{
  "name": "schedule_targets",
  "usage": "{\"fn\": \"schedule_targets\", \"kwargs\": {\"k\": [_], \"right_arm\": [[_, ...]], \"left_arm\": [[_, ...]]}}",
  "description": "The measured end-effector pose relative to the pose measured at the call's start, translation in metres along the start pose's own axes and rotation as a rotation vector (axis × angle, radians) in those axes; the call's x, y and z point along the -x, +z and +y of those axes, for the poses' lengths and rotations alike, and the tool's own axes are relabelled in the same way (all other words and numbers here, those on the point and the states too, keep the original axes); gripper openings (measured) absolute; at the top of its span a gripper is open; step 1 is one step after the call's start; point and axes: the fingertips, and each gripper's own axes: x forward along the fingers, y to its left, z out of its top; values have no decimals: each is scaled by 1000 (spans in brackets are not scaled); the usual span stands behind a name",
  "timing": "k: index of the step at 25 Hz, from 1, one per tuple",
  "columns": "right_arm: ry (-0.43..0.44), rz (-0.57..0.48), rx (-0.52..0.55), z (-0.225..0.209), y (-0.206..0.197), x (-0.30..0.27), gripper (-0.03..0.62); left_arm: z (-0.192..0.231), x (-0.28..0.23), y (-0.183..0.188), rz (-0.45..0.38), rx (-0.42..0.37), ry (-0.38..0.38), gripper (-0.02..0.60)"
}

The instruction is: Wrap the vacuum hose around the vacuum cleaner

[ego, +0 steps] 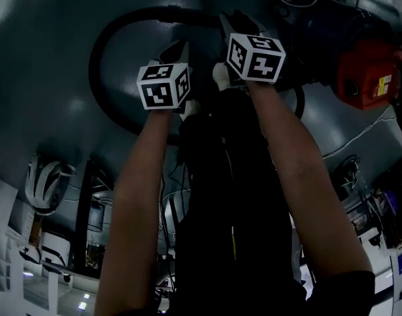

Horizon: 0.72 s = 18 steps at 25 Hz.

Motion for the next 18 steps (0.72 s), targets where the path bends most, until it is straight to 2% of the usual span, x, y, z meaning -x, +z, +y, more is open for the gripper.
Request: {"fn": "schedule_targets", "kwargs": {"k": [5,13,16,18], "right_arm": [[-20,-1,38,13,29,36,143],[-41,-8,40,29,74,98,143],[-49,-16,55,28,95,122,143],[-50,-23,60,27,110,139,143]], "left_arm": [[-17,30,29,-20,-68,25,11],[-47,65,68,-16,-130,16,14],[-65,72,81,-16,-152,0,66],[-75,79,88,-17,-175,-4,67]]}}
